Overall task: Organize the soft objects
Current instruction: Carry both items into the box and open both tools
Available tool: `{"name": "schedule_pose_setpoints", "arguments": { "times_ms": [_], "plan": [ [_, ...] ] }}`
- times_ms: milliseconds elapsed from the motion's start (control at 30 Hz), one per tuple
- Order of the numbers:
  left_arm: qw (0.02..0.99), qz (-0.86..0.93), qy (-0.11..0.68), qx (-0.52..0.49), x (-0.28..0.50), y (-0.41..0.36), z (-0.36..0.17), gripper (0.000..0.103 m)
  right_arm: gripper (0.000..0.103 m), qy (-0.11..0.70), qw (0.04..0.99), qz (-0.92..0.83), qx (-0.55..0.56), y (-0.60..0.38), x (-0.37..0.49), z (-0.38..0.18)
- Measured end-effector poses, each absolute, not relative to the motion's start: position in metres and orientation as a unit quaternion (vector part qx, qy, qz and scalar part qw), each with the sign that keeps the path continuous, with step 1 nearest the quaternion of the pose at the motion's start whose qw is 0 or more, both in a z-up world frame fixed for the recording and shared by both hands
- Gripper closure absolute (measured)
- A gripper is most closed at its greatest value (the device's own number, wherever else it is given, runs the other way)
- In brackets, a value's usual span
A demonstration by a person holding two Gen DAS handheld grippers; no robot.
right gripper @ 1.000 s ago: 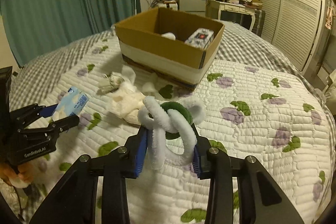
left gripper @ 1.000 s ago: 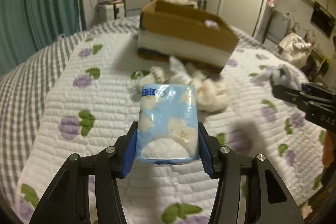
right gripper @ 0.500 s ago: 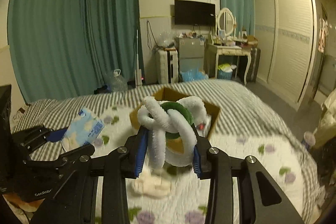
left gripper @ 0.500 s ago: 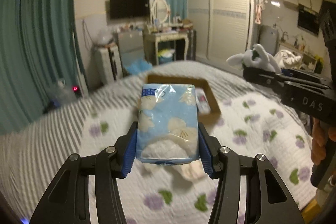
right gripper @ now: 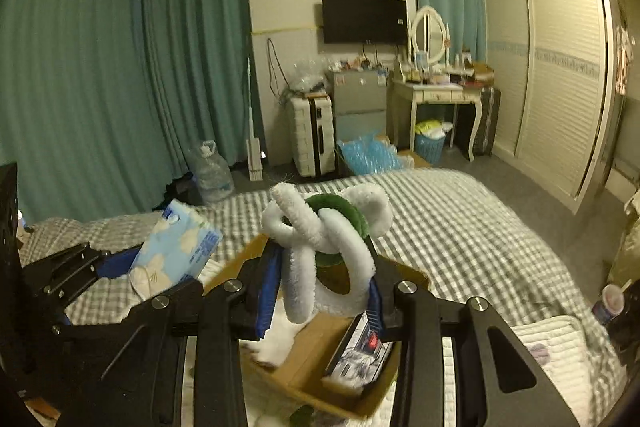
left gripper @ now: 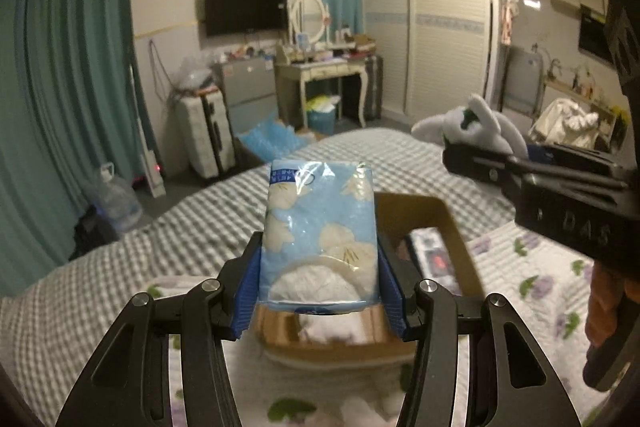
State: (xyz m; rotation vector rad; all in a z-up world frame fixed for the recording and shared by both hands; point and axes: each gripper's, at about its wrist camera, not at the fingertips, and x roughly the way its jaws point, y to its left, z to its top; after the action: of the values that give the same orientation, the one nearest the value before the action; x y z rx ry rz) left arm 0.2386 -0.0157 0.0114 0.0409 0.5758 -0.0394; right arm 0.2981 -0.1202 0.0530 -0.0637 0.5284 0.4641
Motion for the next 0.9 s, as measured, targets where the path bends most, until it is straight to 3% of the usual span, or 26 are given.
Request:
{"name": "schedule_pose_setpoints", "arguments": {
  "times_ms": [333,400,467,533,567,900],
  "plan": [
    [0.949,-0.004,0.307,0.07,0.275,-0.023,-0.038,0.052,0.067,0.322,0.919,0.227,-0.024,-0.125,0.357,-0.033],
    [0.949,-0.011,0.31,0.061,0.274,-0.023,-0.039,0.05,0.064,0.323,0.917,0.231,-0.018,-0.127,0.357,-0.034],
    [0.948,-0.011,0.311,0.06,0.274,-0.026,-0.038,0.046,0.054,0.324,0.917,0.231,-0.013,-0.129,0.354,-0.034],
    [0.952,0.005,0.3,0.064,0.269,-0.031,-0.031,0.025,0.036,0.312,0.923,0.224,-0.007,-0.133,0.35,-0.026],
    [0.954,0.009,0.292,0.065,0.265,-0.03,-0.026,0.016,0.034,0.306,0.926,0.223,-0.004,-0.135,0.347,-0.022],
    [0.975,0.014,0.209,0.071,0.173,-0.023,0.077,0.015,0.025,0.239,0.951,0.195,-0.007,-0.155,0.259,0.085]
  ]
}}
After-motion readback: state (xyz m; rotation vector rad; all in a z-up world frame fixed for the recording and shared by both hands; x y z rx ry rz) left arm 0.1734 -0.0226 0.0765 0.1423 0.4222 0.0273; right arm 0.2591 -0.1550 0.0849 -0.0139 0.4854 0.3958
